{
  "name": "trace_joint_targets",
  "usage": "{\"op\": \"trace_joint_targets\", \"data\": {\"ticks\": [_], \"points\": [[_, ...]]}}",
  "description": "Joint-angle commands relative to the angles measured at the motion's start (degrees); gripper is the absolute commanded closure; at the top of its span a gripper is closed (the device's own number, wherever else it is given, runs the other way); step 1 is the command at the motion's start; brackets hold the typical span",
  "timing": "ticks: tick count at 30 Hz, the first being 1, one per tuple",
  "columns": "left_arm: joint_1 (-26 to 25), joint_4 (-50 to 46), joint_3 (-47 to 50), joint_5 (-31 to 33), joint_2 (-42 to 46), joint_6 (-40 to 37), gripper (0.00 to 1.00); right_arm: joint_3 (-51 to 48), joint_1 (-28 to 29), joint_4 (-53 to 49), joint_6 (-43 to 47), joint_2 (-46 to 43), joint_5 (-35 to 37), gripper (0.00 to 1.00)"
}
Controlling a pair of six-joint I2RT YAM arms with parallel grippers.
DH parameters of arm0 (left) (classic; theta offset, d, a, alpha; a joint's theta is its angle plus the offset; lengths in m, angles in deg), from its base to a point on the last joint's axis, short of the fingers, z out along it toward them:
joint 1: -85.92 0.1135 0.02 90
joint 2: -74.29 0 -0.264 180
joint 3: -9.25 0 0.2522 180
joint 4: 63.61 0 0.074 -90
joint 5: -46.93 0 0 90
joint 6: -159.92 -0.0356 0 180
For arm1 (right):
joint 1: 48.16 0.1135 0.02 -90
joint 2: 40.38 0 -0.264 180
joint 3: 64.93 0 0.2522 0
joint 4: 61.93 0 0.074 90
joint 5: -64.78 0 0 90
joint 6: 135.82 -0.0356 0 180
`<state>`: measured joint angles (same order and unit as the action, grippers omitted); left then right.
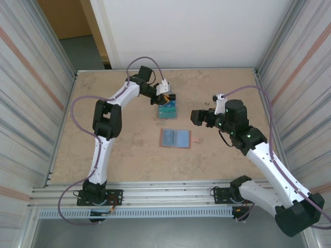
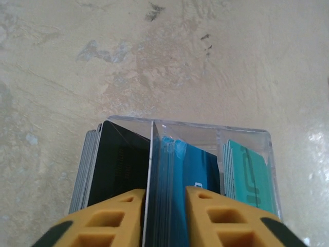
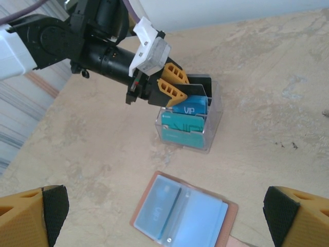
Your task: Take the credit cards out of the card holder
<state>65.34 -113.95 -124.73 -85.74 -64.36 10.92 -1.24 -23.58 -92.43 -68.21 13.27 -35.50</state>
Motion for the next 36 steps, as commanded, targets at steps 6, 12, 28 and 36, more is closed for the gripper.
{"op": "trace_joint_targets", "data": {"ticks": [6,12,28,36], "points": [[0.36,4.29,3.09,1.11,5.87,2.85,0.68,-0.12,0.73,0.19,-1.18,-1.07,0.12,0.01],[-0.14,7.95,5.97,2.85,8.33,3.43,0.68,-0.72,0.87,0.65,-1.34,-1.35,0.00,0.01],[-1.34,20.29,10.97,12.62,10.15,9.42,0.67,-0.98,1.00,0.44,-1.18,-1.44,0.09,0.01],[-1.43,30.99,23.14,19.90,23.40,23.27,0.54,-0.80,1.97,-1.39,-1.56,-0.36,1.31,0.02]]}}
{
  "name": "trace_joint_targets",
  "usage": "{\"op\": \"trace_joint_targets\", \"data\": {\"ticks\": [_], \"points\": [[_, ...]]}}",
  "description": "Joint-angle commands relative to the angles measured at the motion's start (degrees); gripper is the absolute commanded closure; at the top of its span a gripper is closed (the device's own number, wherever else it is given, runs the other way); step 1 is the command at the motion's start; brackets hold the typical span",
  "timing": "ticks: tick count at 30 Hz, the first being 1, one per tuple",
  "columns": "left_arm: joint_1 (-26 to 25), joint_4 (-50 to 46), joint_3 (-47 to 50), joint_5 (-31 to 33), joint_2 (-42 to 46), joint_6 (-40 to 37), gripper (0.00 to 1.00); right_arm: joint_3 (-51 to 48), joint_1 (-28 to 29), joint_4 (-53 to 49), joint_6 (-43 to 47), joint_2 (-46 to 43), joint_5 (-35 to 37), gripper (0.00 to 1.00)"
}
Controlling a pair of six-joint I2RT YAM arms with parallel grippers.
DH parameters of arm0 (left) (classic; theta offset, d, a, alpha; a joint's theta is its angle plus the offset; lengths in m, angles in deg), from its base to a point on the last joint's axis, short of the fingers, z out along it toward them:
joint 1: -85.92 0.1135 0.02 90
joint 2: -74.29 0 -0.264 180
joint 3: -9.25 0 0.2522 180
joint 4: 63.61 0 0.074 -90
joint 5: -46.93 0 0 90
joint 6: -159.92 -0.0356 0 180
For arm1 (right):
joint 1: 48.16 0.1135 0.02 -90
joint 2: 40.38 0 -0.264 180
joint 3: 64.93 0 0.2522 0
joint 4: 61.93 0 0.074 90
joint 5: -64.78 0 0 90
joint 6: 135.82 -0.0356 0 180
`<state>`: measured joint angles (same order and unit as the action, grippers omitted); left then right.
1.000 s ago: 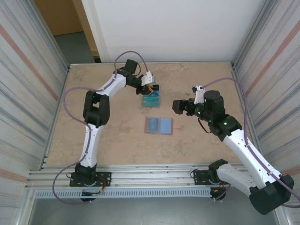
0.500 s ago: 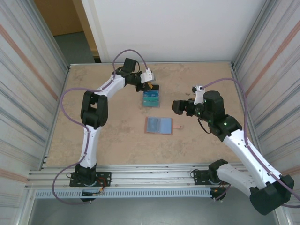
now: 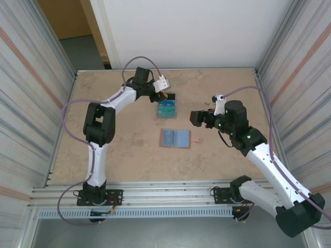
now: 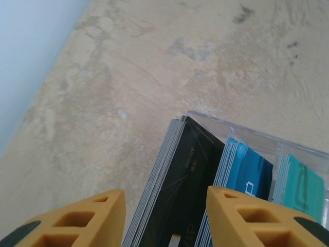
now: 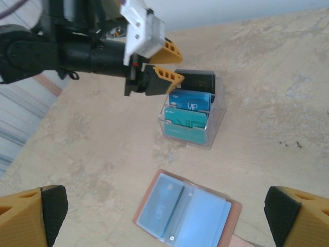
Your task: Take the credit cards out of the card holder
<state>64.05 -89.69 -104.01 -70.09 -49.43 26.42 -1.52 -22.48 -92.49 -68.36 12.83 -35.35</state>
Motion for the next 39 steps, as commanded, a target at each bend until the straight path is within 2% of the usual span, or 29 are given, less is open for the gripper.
{"op": "trace_joint_targets", "data": {"ticks": [1,3,5,9,10,15,19,23,32,39], "points": [[-0.17,8.00,4.48,6.33,10.58,10.41,0.48,-0.36,1.34,-1.89,-1.50,0.50,2.18,0.04],[-0.10,9.68,8.32,10.16,14.58,15.22,0.34,0.17,2.95,-3.46,-1.66,1.53,5.25,0.07],[-0.10,11.07,12.84,14.33,18.83,20.43,0.29,1.03,5.09,-5.24,-1.95,2.94,9.18,0.10],[-0.10,13.33,23.56,19.85,27.99,31.33,0.03,2.87,10.15,-8.23,-3.21,7.83,15.99,0.17],[-0.11,13.90,26.02,20.79,30.03,34.11,0.01,3.33,11.44,-8.84,-3.64,9.05,17.30,0.18],[-0.10,18.19,40.82,26.02,41.66,46.93,0.01,6.49,17.62,-12.01,-5.92,17.29,22.22,0.23],[-0.13,18.17,49.81,28.59,49.56,53.39,0.01,8.26,21.29,-11.77,-7.61,23.95,22.78,0.26],[-0.15,16.85,58.03,33.82,57.10,58.06,0.01,11.35,23.66,-11.90,-9.11,31.64,21.73,0.26],[-0.10,12.39,68.26,44.48,68.95,60.67,0.01,20.59,24.81,-14.14,-9.45,46.91,17.49,0.31],[0.71,10.61,70.57,46.32,71.66,60.97,0.01,25.66,25.87,-16.56,-9.04,54.02,18.07,0.30]]}}
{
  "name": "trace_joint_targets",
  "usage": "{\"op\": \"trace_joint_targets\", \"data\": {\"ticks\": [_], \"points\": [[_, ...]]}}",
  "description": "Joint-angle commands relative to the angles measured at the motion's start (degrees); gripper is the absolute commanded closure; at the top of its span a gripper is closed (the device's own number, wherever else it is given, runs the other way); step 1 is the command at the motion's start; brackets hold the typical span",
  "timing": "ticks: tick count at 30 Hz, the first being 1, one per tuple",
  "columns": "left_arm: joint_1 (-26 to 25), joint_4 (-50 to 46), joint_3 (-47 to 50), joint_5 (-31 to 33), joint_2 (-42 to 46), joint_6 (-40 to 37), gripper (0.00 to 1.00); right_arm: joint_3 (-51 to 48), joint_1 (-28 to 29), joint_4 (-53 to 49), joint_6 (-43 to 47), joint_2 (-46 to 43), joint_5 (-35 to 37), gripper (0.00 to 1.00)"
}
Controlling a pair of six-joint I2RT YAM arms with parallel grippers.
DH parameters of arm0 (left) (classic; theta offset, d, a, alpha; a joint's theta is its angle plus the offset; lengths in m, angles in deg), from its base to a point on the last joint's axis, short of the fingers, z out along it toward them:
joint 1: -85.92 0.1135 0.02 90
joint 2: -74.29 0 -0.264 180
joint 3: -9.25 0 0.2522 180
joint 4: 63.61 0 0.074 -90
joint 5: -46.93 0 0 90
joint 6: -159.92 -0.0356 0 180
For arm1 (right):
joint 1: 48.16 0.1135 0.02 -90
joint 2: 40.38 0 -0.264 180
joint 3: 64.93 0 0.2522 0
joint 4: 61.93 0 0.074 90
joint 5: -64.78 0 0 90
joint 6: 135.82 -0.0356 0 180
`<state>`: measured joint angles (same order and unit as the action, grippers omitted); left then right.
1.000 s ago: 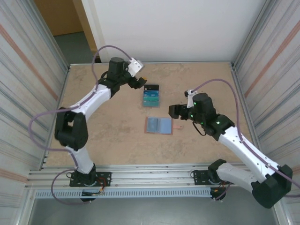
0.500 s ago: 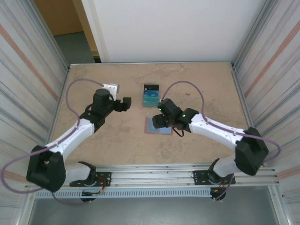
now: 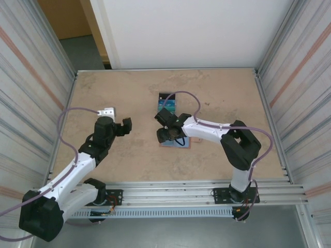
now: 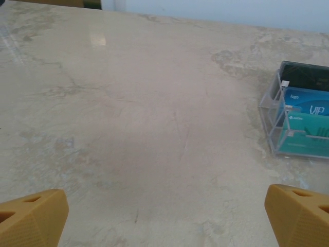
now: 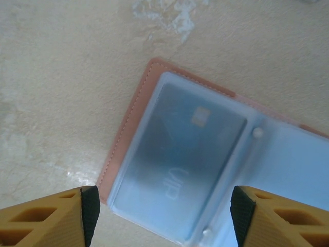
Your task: Take the credit cards out of the card holder
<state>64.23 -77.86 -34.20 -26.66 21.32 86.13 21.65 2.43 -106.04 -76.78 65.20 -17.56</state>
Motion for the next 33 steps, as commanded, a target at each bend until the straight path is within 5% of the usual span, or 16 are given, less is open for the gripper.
{"op": "trace_joint_targets", "data": {"ticks": [1,18,33], "points": [[0.53,-1.23,0.78,2.79,0.74,1.33,0.01,3.12,1.08,-3.43,-0.54,2.35,0.57,0.30],[0.85,0.08,0.35,0.52,-3.00,2.56,0.01,5.26,1.53,-5.94,0.18,7.89,3.59,0.31],[0.82,-1.35,-0.10,-0.92,-1.49,2.83,0.01,0.28,0.31,-0.68,0.40,3.73,-4.67,0.50]]}}
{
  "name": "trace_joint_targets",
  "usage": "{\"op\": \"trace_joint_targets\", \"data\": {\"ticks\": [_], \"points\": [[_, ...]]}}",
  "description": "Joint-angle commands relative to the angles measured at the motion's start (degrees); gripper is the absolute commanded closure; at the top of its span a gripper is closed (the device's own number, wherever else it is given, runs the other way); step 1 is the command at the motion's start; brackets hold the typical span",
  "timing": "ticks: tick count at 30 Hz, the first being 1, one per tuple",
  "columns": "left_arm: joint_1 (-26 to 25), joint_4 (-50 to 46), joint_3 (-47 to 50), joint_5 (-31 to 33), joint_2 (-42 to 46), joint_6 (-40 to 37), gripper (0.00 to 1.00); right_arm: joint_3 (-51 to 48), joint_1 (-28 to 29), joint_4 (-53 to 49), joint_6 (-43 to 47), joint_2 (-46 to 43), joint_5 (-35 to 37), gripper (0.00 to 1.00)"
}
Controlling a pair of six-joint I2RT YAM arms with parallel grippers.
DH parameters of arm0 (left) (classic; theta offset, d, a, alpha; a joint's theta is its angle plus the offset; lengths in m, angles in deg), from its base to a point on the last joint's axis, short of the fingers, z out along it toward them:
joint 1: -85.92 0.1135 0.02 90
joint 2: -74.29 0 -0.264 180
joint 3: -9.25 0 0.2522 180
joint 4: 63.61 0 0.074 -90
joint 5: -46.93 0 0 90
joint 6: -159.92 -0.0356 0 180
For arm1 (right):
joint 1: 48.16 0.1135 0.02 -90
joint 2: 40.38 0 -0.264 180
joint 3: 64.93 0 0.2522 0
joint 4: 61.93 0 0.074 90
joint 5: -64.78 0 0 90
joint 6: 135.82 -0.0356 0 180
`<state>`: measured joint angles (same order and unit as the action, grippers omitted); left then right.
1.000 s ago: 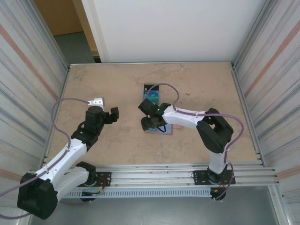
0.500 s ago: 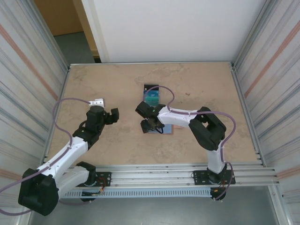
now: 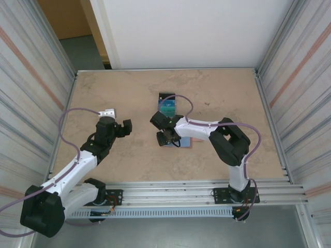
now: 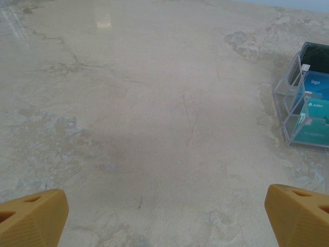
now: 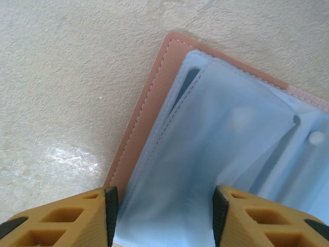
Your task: Take the credit cards out of the card holder
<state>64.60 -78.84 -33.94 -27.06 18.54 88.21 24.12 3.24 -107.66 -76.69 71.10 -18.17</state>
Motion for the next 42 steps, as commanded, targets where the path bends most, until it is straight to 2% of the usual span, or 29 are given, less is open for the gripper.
{"op": "trace_joint_targets", "data": {"ticks": [1,8,11,16,19,32,42], "points": [[0.49,-0.58,-0.30,-0.82,1.63,0.76,0.01,-2.82,-0.64,1.88,0.60,-2.91,-5.66,0.50],[0.40,-1.16,-0.45,-2.43,3.64,1.12,0.01,-4.45,0.21,3.63,2.97,-5.28,-14.33,0.48],[0.40,-1.36,-0.45,-2.55,4.37,0.95,0.01,-3.84,1.54,0.98,3.58,-5.83,-11.75,0.45],[0.31,-1.34,-0.42,-2.71,4.79,0.96,0.01,-1.79,3.08,-4.85,3.11,-6.64,-0.92,0.42],[0.35,-1.16,-0.52,-2.68,4.50,0.96,0.01,-1.15,3.92,-6.04,3.01,-7.15,2.06,0.41],[0.32,-1.01,-0.63,-2.79,2.93,0.88,0.01,1.08,5.99,-4.51,5.51,-4.06,-0.33,0.52],[0.32,-1.32,-0.63,-2.50,2.72,1.23,0.01,1.19,6.00,-4.34,5.86,-1.44,-1.82,0.48]]}}
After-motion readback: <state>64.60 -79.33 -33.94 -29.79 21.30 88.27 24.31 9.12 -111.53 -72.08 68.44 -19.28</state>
